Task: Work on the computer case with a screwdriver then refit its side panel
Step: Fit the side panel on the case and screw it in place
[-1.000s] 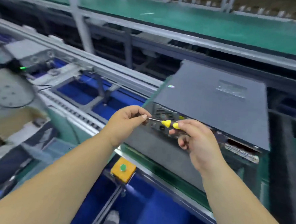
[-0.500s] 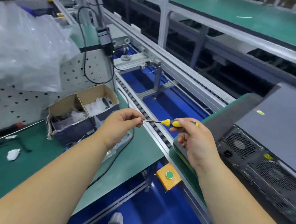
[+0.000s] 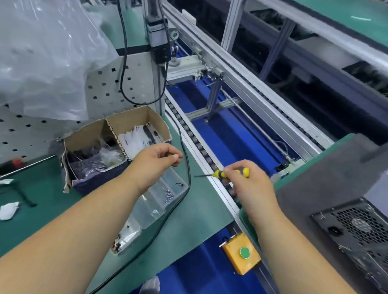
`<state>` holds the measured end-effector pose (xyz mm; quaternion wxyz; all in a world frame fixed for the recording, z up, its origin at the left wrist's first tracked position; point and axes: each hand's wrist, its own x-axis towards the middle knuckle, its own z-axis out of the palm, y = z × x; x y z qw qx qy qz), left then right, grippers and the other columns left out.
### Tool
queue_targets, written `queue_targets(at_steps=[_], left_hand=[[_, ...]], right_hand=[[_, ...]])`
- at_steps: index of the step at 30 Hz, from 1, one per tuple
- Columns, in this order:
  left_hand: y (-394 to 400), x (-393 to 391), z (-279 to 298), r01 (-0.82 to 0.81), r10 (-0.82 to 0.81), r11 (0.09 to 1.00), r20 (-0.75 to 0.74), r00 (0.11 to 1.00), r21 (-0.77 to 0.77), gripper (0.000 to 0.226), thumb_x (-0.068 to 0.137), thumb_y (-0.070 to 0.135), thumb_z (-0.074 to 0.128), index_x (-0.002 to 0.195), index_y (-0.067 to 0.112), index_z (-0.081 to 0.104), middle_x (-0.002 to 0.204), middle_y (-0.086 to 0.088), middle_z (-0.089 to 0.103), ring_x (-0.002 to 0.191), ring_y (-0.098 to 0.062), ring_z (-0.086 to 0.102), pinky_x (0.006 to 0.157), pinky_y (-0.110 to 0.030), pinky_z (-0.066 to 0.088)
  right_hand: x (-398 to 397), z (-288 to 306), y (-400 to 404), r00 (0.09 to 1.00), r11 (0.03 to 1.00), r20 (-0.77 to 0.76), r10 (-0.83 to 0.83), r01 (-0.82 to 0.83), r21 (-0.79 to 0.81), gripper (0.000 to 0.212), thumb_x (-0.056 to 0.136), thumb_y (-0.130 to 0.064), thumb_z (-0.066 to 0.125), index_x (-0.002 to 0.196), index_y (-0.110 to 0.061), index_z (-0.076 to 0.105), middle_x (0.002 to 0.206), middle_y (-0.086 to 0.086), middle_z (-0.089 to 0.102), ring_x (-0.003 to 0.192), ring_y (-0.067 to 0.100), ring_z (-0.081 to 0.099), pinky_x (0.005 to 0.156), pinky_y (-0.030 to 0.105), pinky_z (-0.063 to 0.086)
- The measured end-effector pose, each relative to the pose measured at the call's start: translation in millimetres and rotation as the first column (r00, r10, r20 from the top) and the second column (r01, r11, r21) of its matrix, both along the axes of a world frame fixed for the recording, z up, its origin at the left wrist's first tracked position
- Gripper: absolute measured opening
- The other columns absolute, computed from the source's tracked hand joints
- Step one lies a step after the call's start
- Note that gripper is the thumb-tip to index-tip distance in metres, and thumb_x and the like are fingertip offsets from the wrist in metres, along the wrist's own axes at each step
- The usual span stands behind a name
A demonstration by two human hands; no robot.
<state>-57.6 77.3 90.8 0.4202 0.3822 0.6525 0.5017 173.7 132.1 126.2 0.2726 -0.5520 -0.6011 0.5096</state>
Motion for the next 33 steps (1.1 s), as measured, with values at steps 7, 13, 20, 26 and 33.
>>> queue_targets(at_steps=[7, 13, 20, 26, 33], left_hand=[[15, -34, -24, 0.083, -0.084, 0.994, -0.014, 0.996, -0.069, 0.018, 0.093, 0.008, 0.061, 0.090, 0.024, 0.071, 0.085, 0.003, 0.071, 0.080, -0.005, 0.067, 0.084, -0.023, 0.049], [22, -51, -33, 0.127, -0.135, 0.986, -0.062, 0.989, -0.109, 0.015, 0.092, 0.016, 0.062, 0.093, 0.028, 0.072, 0.091, 0.004, 0.072, 0.086, -0.005, 0.068, 0.079, -0.018, 0.047], [24, -58, -38, 0.135, -0.143, 0.982, -0.051, 0.988, -0.134, 0.015, 0.092, 0.017, 0.062, 0.094, 0.029, 0.071, 0.092, 0.006, 0.072, 0.086, -0.001, 0.068, 0.077, -0.017, 0.045], [24, -58, -42, 0.139, -0.147, 0.979, -0.047, 0.988, -0.146, 0.018, 0.092, 0.019, 0.062, 0.091, 0.033, 0.072, 0.091, 0.006, 0.072, 0.086, -0.001, 0.068, 0.078, -0.020, 0.046], [22, -54, -44, 0.119, -0.130, 0.979, -0.060, 0.990, -0.164, 0.018, 0.091, 0.018, 0.063, 0.091, 0.034, 0.072, 0.089, 0.006, 0.072, 0.087, -0.005, 0.067, 0.077, -0.020, 0.044]], right_hand=[[-52, -48, 8, 0.862, 0.960, 0.452, 0.230, -0.278, 0.042, 0.014, 0.087, -0.046, 0.064, 0.088, -0.034, 0.059, 0.076, -0.005, 0.061, 0.065, 0.015, 0.057, 0.055, 0.029, 0.043], [-79, -71, 15, 0.822, 0.952, 0.505, 0.264, -0.307, 0.002, 0.016, 0.091, -0.048, 0.059, 0.090, -0.033, 0.056, 0.073, -0.005, 0.058, 0.062, 0.015, 0.056, 0.051, 0.027, 0.036], [-87, -79, 19, 0.784, 0.949, 0.563, 0.262, -0.314, -0.005, 0.016, 0.092, -0.047, 0.058, 0.092, -0.032, 0.056, 0.073, -0.006, 0.056, 0.064, 0.014, 0.054, 0.053, 0.028, 0.037], [-87, -79, 20, 0.785, 0.950, 0.559, 0.268, -0.312, -0.018, 0.016, 0.093, -0.047, 0.058, 0.096, -0.031, 0.057, 0.076, -0.007, 0.056, 0.066, 0.014, 0.055, 0.054, 0.027, 0.039], [-76, -69, 19, 0.893, 0.973, 0.392, 0.219, -0.228, -0.024, 0.016, 0.090, -0.050, 0.059, 0.088, -0.034, 0.060, 0.080, -0.006, 0.064, 0.067, 0.012, 0.055, 0.055, 0.029, 0.043]])
